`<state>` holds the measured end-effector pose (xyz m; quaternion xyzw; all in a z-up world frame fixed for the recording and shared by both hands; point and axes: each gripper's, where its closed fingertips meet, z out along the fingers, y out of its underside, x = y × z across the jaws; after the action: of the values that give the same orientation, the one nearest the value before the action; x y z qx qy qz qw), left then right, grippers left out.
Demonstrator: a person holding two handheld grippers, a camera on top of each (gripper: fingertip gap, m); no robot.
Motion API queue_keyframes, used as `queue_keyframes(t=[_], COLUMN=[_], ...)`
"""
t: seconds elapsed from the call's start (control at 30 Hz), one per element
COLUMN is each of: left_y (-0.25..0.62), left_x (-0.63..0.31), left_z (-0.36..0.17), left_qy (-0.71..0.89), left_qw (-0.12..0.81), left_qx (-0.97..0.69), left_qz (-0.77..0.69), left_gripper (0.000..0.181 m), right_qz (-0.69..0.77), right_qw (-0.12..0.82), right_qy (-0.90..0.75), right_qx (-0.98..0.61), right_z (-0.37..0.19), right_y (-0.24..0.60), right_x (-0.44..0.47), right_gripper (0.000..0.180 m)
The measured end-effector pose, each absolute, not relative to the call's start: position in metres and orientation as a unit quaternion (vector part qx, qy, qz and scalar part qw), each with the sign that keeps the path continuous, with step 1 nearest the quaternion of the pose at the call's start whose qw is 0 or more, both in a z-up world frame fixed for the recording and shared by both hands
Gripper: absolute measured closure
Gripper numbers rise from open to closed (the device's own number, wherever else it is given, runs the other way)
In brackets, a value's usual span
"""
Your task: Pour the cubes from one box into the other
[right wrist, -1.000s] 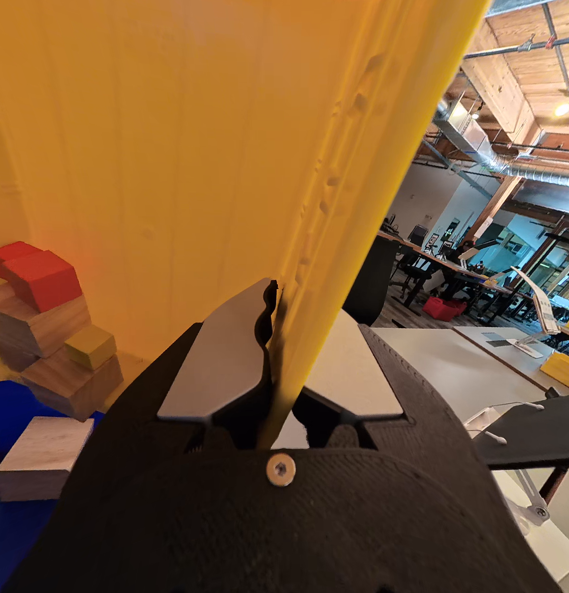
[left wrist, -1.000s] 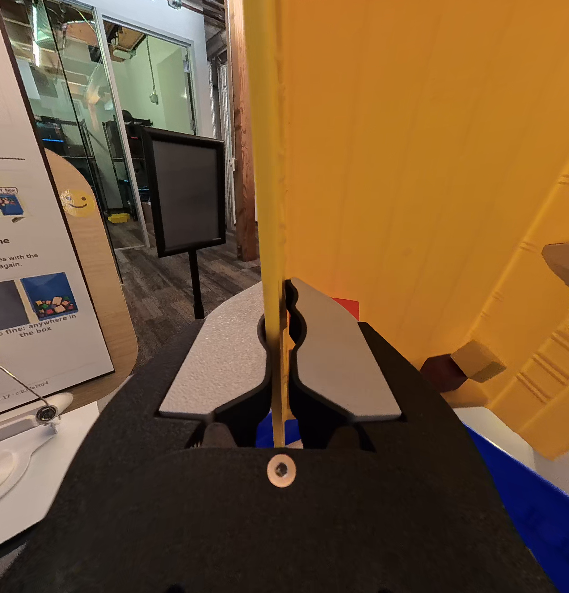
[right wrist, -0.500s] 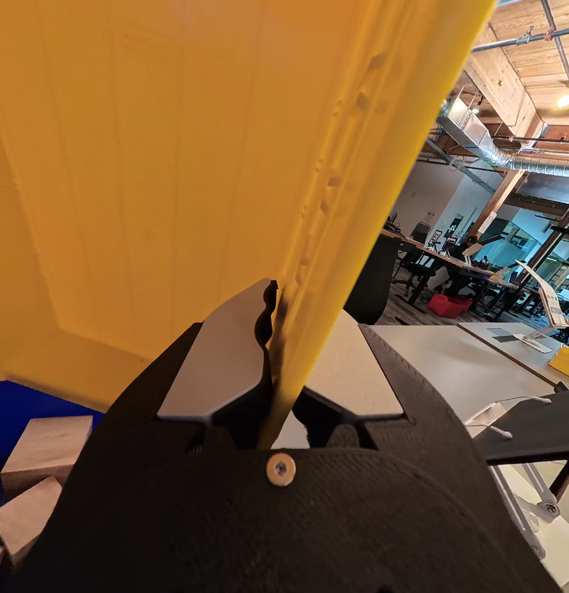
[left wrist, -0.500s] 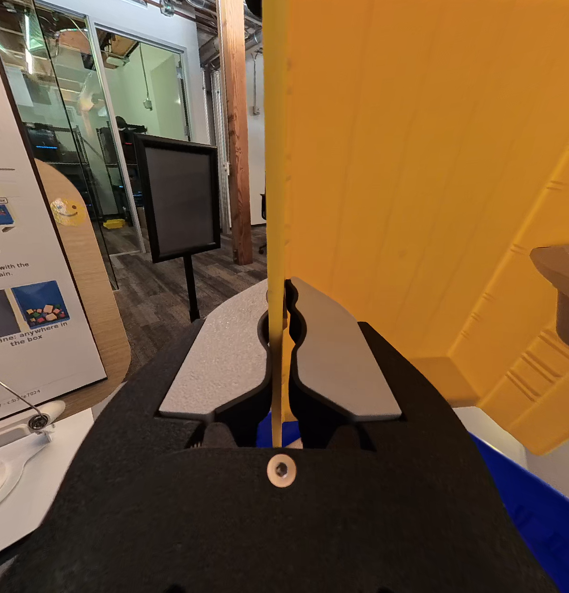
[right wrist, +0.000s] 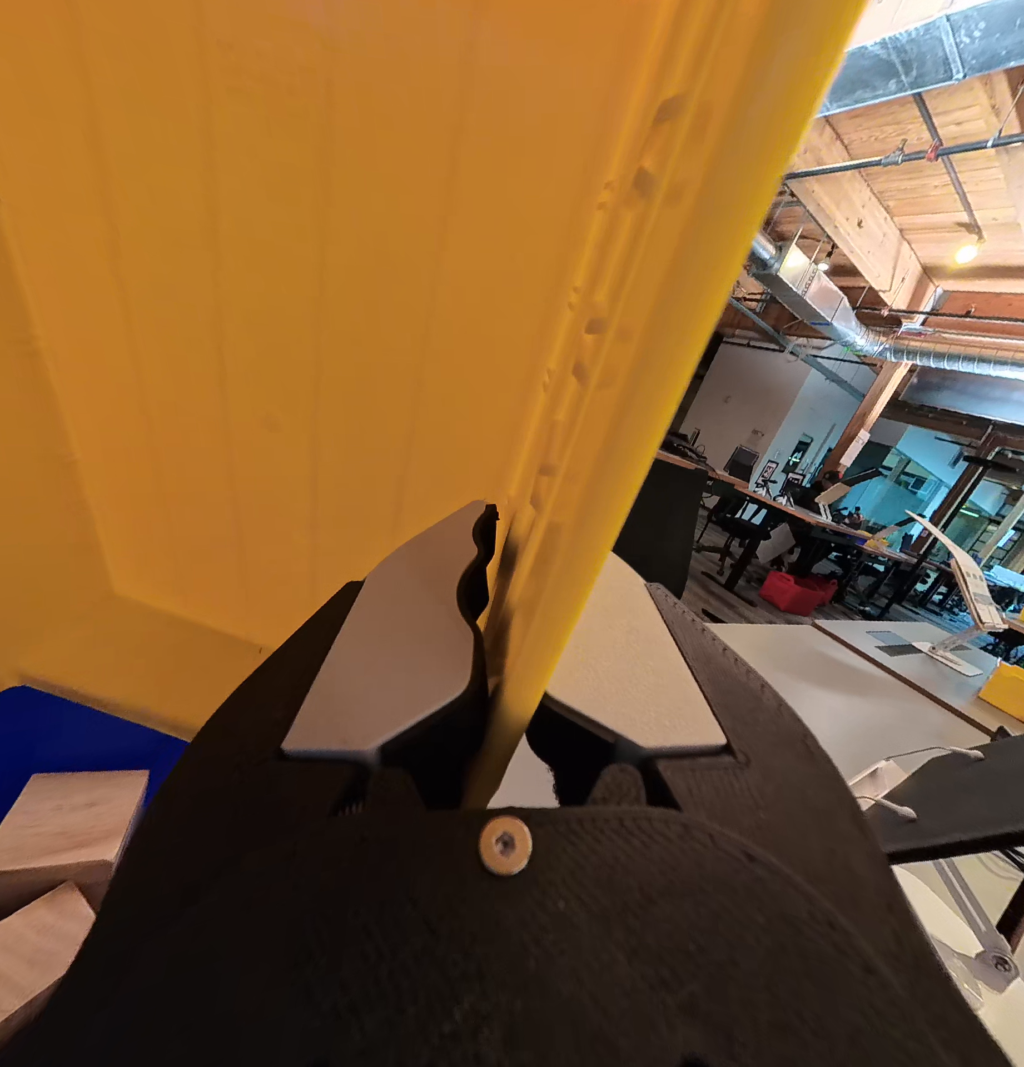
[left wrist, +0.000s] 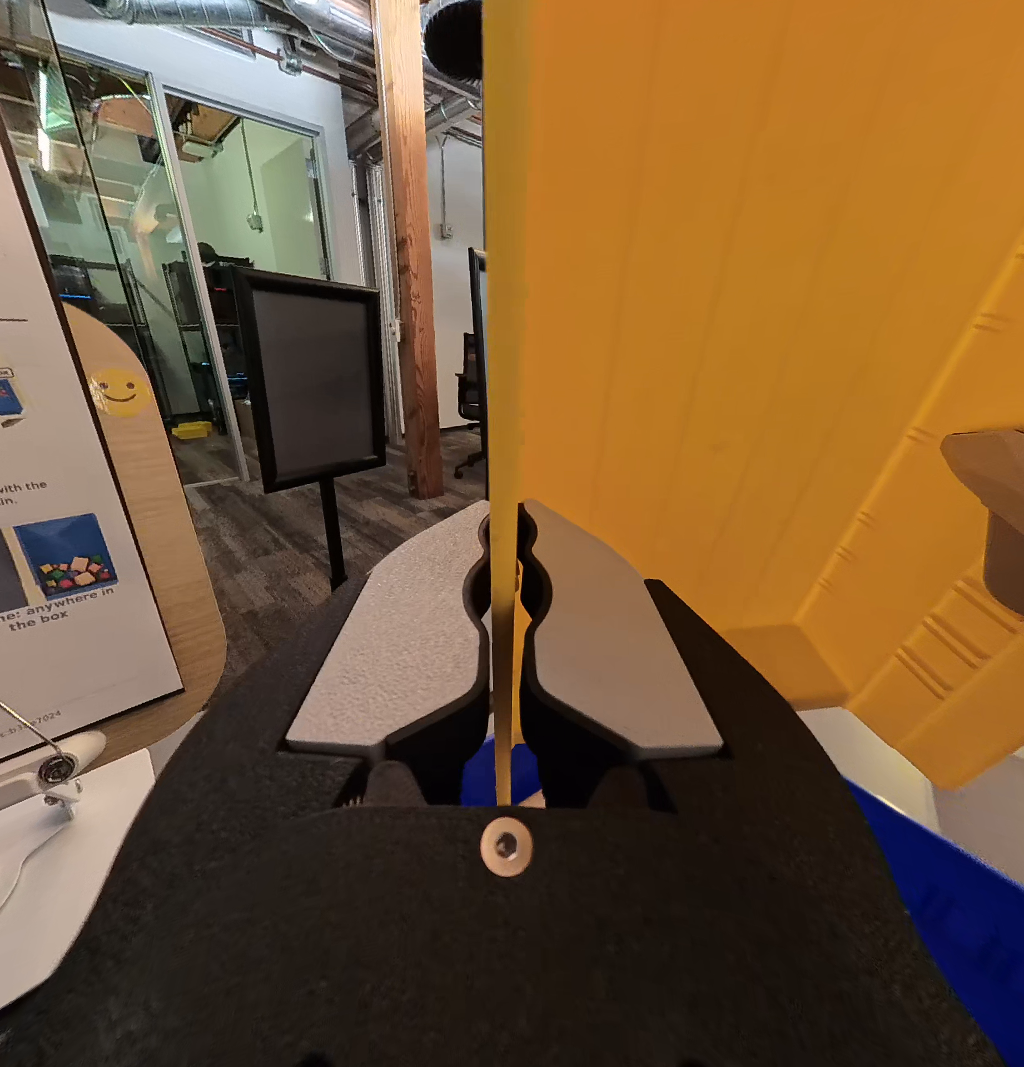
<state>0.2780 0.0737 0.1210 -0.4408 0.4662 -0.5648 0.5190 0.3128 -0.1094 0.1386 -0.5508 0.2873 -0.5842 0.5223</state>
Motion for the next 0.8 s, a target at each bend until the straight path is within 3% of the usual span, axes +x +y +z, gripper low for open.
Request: queue_keyframes(t=[0.17,0.4,0.57,0.8], left_y=[0.076,0.101,0.136,0.201], left_x=[0.272,0.237,0.197,0.126], left_z=[0.130,0.149,0.149,0.111], left_qy=[0.466,0.535,0.578,0.599], left_qw=[0.531,0.543,0.473,0.345], left_qx=[-0.444,-0.499,-0.577,-0.687], left_qz=[-0.552,-0.413,-0.331,-0.222], left_gripper=[0.176,0.176,0.175,0.175], right_qz=[-0.570,-0.444,-0.326,-0.204], right_qw=[0.530,0.545,0.501,0.384], right_qy=[0.294,0.327,0.358,0.344], right_qx=[-0.554,-0.632,-0.718,-0.833], right_z=[0.145,0.149,0.132,0.089], right_y=[-0.107,-0.076,-0.033,0.042], right_x=[0.309,0.301,0.279,0.230], right_gripper=[0.173,0.172,0.173,0.175])
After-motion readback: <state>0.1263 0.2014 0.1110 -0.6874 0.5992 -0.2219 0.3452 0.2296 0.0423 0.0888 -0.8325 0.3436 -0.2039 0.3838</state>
